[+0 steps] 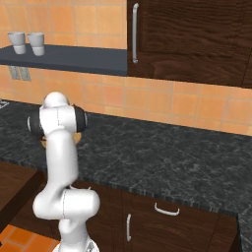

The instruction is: Pick up the knife from the drawer and place it on the cutting board. Then place the meat from the plate to the cutting board.

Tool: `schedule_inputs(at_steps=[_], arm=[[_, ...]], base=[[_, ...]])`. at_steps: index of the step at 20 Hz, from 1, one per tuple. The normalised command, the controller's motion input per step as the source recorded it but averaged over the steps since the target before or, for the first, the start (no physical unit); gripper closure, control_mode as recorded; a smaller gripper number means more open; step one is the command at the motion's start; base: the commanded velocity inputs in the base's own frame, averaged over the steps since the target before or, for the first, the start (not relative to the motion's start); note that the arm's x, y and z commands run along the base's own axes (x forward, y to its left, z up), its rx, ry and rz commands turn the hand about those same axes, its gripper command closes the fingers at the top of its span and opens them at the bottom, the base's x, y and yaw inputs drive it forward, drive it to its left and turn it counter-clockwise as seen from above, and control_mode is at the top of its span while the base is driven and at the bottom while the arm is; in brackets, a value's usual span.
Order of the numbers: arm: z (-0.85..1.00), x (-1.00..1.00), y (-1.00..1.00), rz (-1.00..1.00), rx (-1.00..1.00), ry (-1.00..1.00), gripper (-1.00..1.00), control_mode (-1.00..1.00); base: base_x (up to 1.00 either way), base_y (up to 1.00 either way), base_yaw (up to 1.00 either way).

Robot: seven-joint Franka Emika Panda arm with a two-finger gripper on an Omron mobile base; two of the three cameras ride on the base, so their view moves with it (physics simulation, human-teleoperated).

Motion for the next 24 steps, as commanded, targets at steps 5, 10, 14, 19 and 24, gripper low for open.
schedule_inputs(at_steps=[5,10,14,19,24], arm=[[0.51,-1.0,-0.75,0.11,0.02,-0.14,1.0,-1.0],[0.96,-1.0,-0.64,0.19,0.0,-0.18,1.0,-1.0],[1.0,-1.0,-0.53,0.09,0.0,-0.16,1.0,-1.0],[1.0,-1.0,-0.56,0.04,0.0,-0.14,1.0,-1.0],[0.83,-0.78,-0.73,0.0,0.11,-0.05,1.0,-1.0]], base=[[0.0,0.0,0.0],[0.0,0.0,0.0],[0.0,0.0,0.0],[0.0,0.0,0.0],[0.0,0.0,0.0]])
